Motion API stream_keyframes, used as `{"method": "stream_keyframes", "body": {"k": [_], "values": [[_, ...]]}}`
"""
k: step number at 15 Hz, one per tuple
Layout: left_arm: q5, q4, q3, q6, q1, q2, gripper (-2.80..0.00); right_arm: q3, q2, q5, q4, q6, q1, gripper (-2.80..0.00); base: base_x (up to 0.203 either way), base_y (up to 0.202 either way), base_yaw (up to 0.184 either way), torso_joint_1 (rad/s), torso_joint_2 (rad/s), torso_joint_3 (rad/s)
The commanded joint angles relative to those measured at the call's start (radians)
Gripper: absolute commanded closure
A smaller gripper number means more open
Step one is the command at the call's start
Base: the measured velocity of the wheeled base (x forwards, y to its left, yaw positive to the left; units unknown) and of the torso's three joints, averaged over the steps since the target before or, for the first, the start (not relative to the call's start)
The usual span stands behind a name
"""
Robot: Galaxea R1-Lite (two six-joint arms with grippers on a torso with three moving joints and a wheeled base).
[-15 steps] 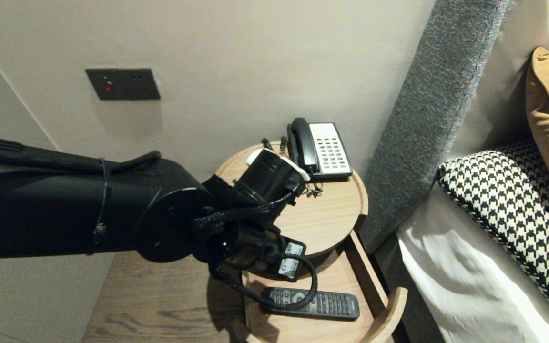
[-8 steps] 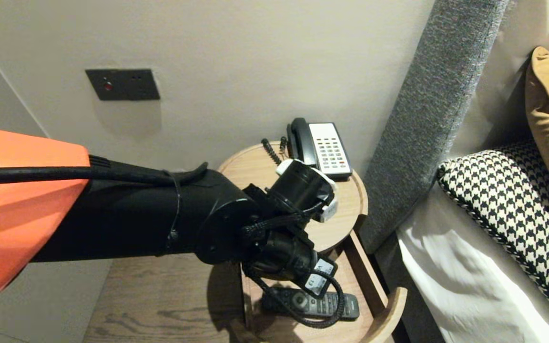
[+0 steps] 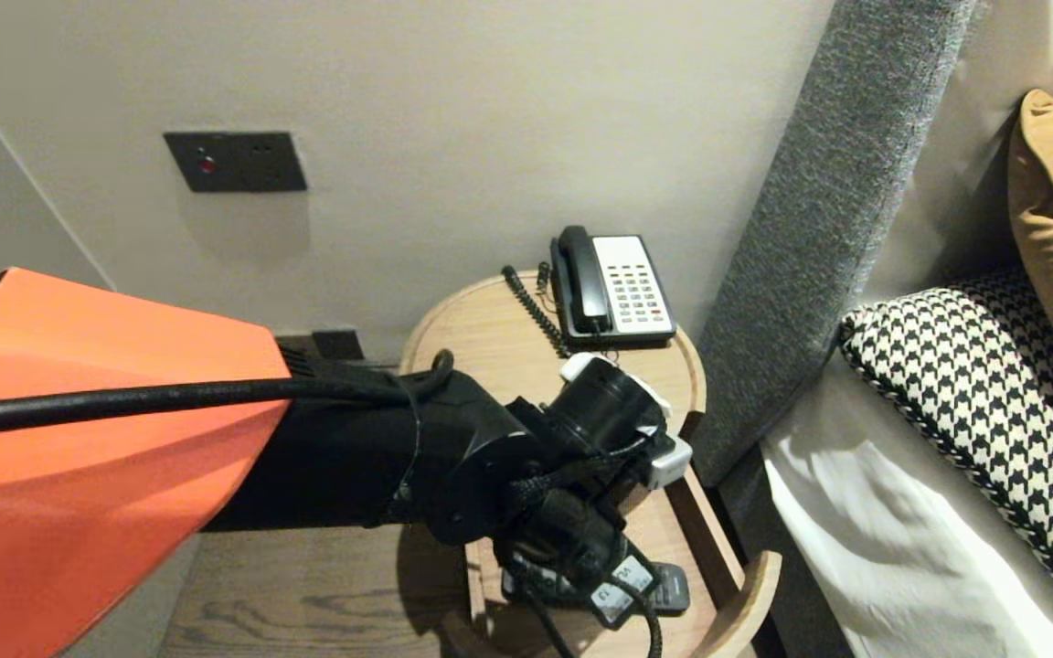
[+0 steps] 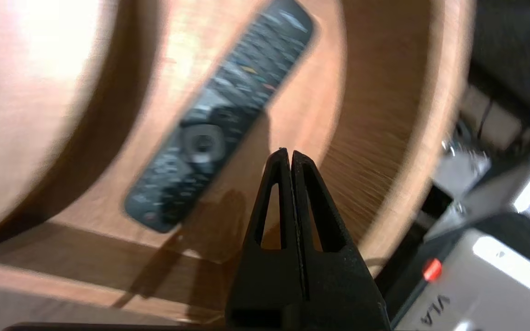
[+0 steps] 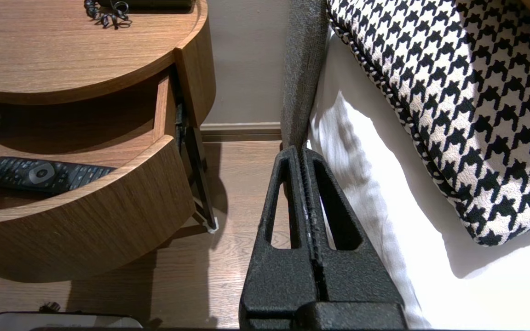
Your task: Take the remote control out of the drawer one by one and place them on the table
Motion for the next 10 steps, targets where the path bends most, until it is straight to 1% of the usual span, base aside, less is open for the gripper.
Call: {"method": "stream_keyframes", "body": {"k": [1,2,4,5,8,9,10], "values": [[-0.017,0.001,0.018,0.016,-0.011,0.012,0.0,0.04,0.0,0.001,0.0,0.0,0.002,0.0,0.0,0.0,0.0,0.0,0.0,0.0],[-0.034,0.0,0.021,0.025,-0.012,0.019,0.0,0.04,0.0,0.003,-0.001,0.001,0.002,0.0,0.0,0.0,0.0,0.0,0.0,0.0],[-0.039,-0.007,0.018,0.03,-0.033,0.046,0.0,0.04,0.0,0.003,-0.002,0.001,0.002,0.0,0.0,0.0,0.0,0.0,0.0,0.0],[-0.034,-0.015,0.018,0.031,-0.041,0.052,-2.8,0.04,0.0,0.003,0.0,0.001,0.002,0.0,0.0,0.0,0.0,0.0,0.0,0.0],[-0.029,-0.02,0.01,0.04,-0.045,0.073,-2.8,0.04,0.0,0.003,0.0,0.001,0.002,0.0,0.0,0.0,0.0,0.0,0.0,0.0],[-0.027,-0.021,0.018,0.076,-0.045,0.076,-2.8,0.04,0.0,0.003,-0.001,0.001,0.002,0.0,0.0,0.0,0.0,0.0,0.0,0.0],[-0.025,-0.023,0.024,0.133,-0.045,0.085,-2.8,0.04,0.0,0.002,0.0,0.001,0.002,0.0,0.0,0.0,0.0,0.0,0.0,0.0]]}}
